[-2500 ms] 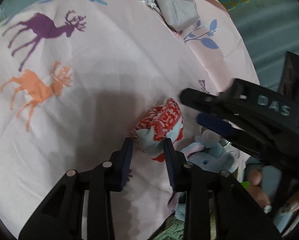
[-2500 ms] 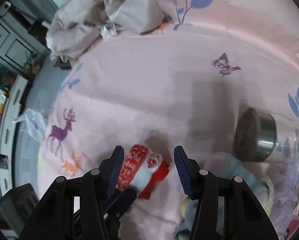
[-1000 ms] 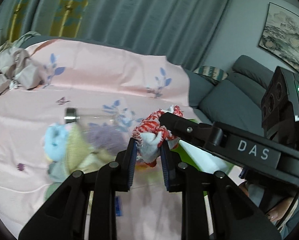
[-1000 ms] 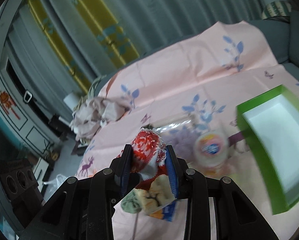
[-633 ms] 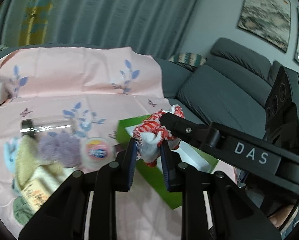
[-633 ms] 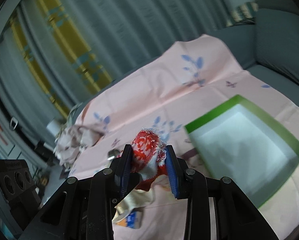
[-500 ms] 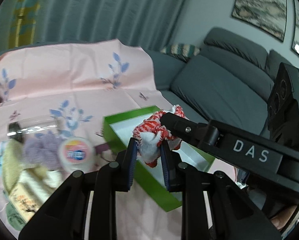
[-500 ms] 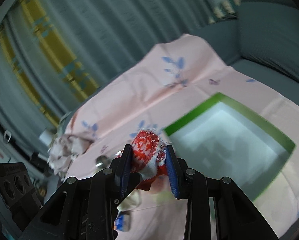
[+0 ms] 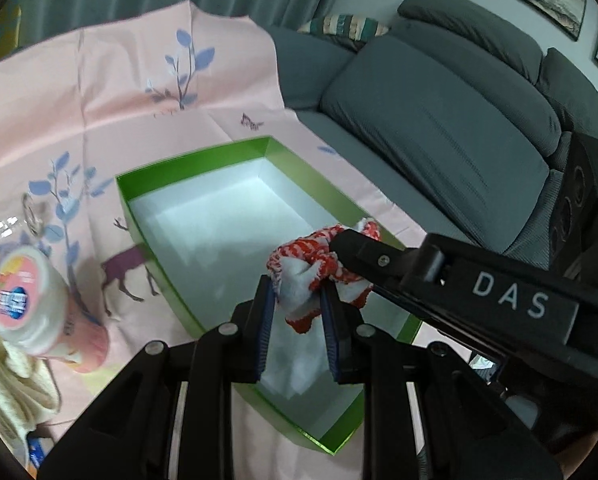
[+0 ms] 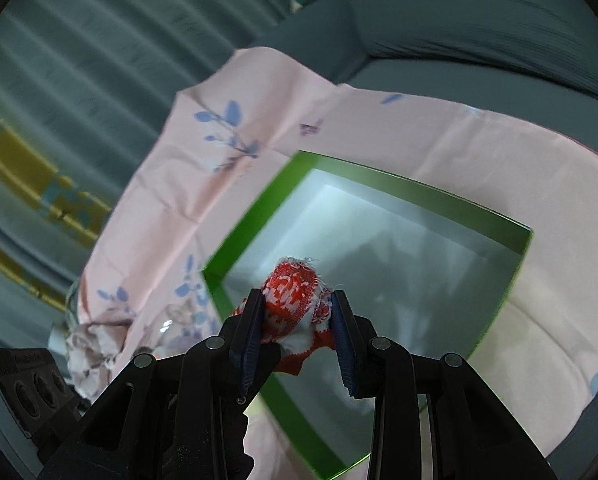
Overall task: Organize soft objects
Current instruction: 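Carry the sock with the right tool over the green-rimmed box, then open the right tool to drop the sock into the box, then grasp the yellow tissue pack with the right tool and lift it, then carry the tissue pack with the right tool into the box and release, then move the right tool back to the pile and grasp the yellow-white towel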
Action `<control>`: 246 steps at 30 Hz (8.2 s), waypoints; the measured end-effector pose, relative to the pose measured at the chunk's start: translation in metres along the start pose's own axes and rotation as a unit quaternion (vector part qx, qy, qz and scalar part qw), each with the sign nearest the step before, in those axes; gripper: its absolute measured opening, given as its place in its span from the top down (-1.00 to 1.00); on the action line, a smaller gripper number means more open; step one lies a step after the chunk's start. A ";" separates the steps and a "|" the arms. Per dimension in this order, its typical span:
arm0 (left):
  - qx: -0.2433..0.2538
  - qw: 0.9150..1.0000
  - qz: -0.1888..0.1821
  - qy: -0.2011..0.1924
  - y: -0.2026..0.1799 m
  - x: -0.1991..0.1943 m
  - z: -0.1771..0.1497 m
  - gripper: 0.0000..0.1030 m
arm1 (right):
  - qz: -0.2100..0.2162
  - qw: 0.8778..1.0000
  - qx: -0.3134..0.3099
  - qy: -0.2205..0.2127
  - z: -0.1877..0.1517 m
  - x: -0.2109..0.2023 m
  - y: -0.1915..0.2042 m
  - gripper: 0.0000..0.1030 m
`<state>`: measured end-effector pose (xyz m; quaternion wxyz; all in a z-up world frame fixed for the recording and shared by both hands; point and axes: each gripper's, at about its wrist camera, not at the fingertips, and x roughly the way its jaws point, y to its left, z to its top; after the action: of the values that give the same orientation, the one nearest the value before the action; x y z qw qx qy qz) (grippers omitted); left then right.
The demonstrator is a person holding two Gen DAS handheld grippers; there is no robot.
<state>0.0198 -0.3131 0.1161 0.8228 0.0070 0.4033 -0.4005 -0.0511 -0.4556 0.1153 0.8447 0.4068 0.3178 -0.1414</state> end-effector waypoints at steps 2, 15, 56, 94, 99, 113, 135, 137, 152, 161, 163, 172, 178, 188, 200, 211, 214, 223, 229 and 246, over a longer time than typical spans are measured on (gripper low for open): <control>-0.006 1.000 0.002 0.005 0.000 0.006 -0.001 0.58 | -0.012 1.000 0.002 0.000 0.000 0.002 -0.002 0.31; -0.024 0.998 0.054 -0.020 0.024 -0.018 -0.003 -0.02 | -0.104 0.994 -0.030 -0.029 0.001 0.003 0.005 -0.32; -0.277 0.926 0.236 -0.100 0.259 -0.226 -0.130 -0.42 | -0.293 0.914 -0.278 -0.036 -0.100 0.075 0.121 -0.51; -0.244 0.965 0.071 -0.065 0.212 -0.154 -0.123 0.37 | 0.136 0.914 -0.313 0.219 -0.184 0.079 0.211 0.24; -0.243 0.966 0.058 -0.070 0.211 -0.161 -0.123 0.39 | 0.132 0.914 -0.306 0.229 -0.183 0.081 0.205 0.24; -0.248 0.967 0.056 -0.037 0.221 -0.142 -0.129 0.36 | 0.129 0.906 -0.285 0.286 -0.189 0.099 0.195 -0.02; -0.134 0.965 0.118 -0.194 0.187 -0.209 -0.120 0.42 | 0.278 0.900 -0.302 0.145 -0.184 0.030 0.225 -0.06; -0.130 0.964 0.116 -0.202 0.187 -0.212 -0.121 0.43 | 0.282 0.901 -0.301 0.132 -0.184 0.025 0.226 -0.06; -0.119 0.961 0.094 -0.230 0.180 -0.223 -0.117 0.49 | 0.275 0.904 -0.319 0.067 -0.180 -0.002 0.230 -0.06; -0.090 0.962 0.081 -0.244 0.150 -0.222 -0.094 0.50 | 0.273 0.912 -0.304 0.028 -0.151 -0.028 0.217 -0.06; -0.089 0.964 0.072 -0.241 0.143 -0.216 -0.088 0.50 | 0.255 0.919 -0.301 0.016 -0.141 -0.033 0.211 -0.01; -0.071 0.973 0.023 -0.219 0.107 -0.183 -0.055 0.50 | 0.204 0.944 -0.259 -0.015 -0.098 -0.044 0.173 0.13; -0.059 0.978 -0.008 -0.200 0.084 -0.161 -0.038 0.50 | 0.182 0.956 -0.227 -0.027 -0.074 -0.050 0.148 0.15; -0.034 0.987 -0.038 -0.151 0.048 -0.120 -0.021 0.50 | 0.134 0.978 -0.157 -0.032 -0.042 -0.049 0.101 0.21; -0.037 0.994 -0.059 -0.083 0.032 -0.076 -0.014 0.49 | 0.095 0.991 -0.091 -0.009 -0.023 -0.035 0.055 0.30; -0.042 0.997 -0.069 -0.016 0.017 -0.036 -0.013 0.48 | 0.045 0.998 -0.042 0.013 -0.014 -0.020 0.023 0.34; -0.050 0.996 -0.075 -0.003 0.017 -0.026 -0.013 0.48 | 0.027 0.999 -0.036 0.014 -0.013 -0.017 0.019 0.34; -0.043 0.997 -0.050 0.030 0.013 -0.010 -0.018 0.53 | -0.012 0.999 -0.025 0.023 -0.010 -0.011 0.010 0.35; -0.039 0.999 -0.022 0.019 0.022 -0.023 -0.022 0.48 | -0.020 0.999 -0.039 0.004 -0.011 -0.019 0.019 0.35; -0.079 0.989 0.091 -0.088 0.095 -0.131 -0.040 -0.86 | 0.027 0.984 -0.171 -0.049 -0.039 -0.040 0.099 -0.71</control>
<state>0.0096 -0.1496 0.1472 0.8858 -0.0569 0.3579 -0.2900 -0.0487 -0.3637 0.1816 0.9200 0.2573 0.2841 -0.0822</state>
